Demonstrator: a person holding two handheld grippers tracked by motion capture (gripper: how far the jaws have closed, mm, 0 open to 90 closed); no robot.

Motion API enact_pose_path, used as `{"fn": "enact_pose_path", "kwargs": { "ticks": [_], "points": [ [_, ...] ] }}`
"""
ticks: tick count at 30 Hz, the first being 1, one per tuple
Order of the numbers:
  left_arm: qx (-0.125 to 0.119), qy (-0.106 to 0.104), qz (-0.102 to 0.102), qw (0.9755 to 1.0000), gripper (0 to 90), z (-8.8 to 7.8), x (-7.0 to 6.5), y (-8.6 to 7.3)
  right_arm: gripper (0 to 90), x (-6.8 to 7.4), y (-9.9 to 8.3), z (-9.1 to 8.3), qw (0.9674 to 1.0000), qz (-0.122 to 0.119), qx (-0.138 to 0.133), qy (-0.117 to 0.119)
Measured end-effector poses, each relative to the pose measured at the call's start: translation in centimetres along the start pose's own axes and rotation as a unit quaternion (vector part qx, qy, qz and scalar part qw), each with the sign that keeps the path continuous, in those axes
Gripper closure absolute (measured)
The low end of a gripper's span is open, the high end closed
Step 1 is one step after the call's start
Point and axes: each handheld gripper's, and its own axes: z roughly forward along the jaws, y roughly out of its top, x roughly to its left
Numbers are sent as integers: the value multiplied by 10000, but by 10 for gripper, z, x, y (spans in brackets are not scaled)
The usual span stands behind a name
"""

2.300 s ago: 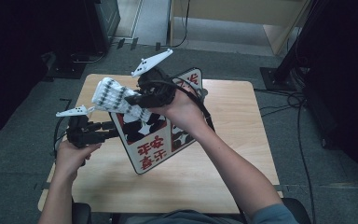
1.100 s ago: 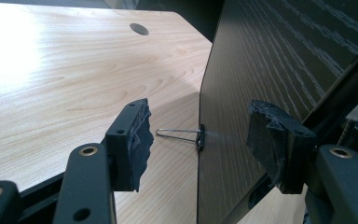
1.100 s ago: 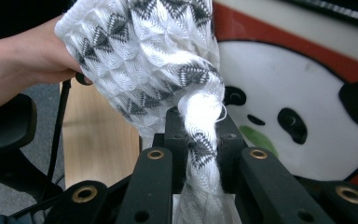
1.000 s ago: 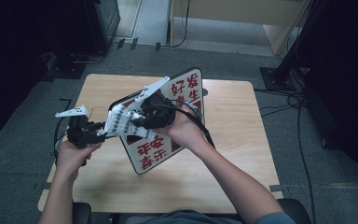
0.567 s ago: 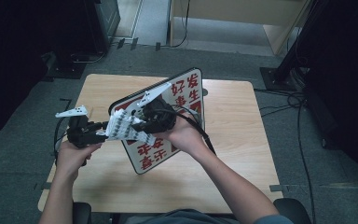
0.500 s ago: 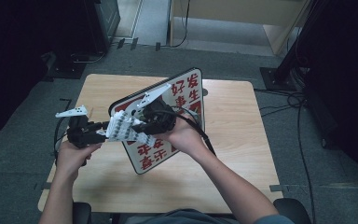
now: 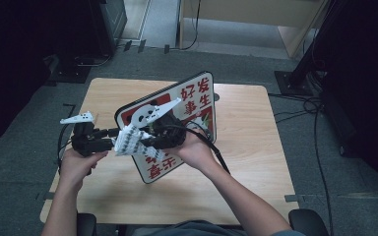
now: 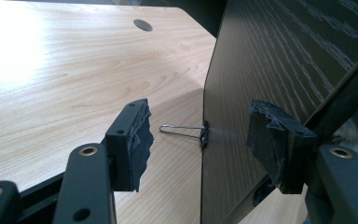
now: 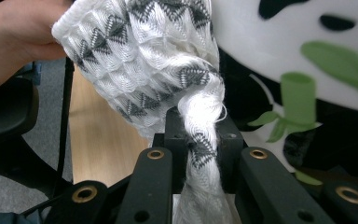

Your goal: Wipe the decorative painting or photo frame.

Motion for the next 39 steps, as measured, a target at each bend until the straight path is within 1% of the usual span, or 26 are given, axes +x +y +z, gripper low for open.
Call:
{"fn": "enact_pose_path", "kwargs": {
  "ticks": [4,8,9,14,18,22,26,31,33,36,39],
  "points": [
    [-5,-23,-35,10000,397,0,0,0,809,1,-5,4,10000,40,-3,37],
    [-9,3,-62,10000,401,2,-1,0,809,1,-10,7,10000,47,-32,56],
    [-9,-2,-70,10000,402,2,-1,0,809,2,-11,8,9999,86,-33,78],
    [-8,-9,-62,10000,408,2,-2,0,809,2,-16,10,9999,102,-68,110],
    [4,2,-30,10000,410,2,-2,0,809,2,-20,13,9998,122,-13,131],
    [2,-3,-29,10000,412,2,-2,0,809,2,-24,16,9997,175,-28,162],
    [0,1,-27,10000,413,2,-2,0,810,2,-28,19,9997,177,-16,168],
    [12,8,-2,10000,416,1,-2,0,809,3,-33,23,9996,219,55,187],
    [14,5,-23,10000,416,1,-2,0,810,3,-34,24,9995,227,42,206],
    [17,42,18,10000,416,1,-3,0,810,3,-37,26,9995,233,19,206],
    [24,24,9,10000,417,1,-3,0,810,4,-39,27,9995,245,28,205]
  ]
}}
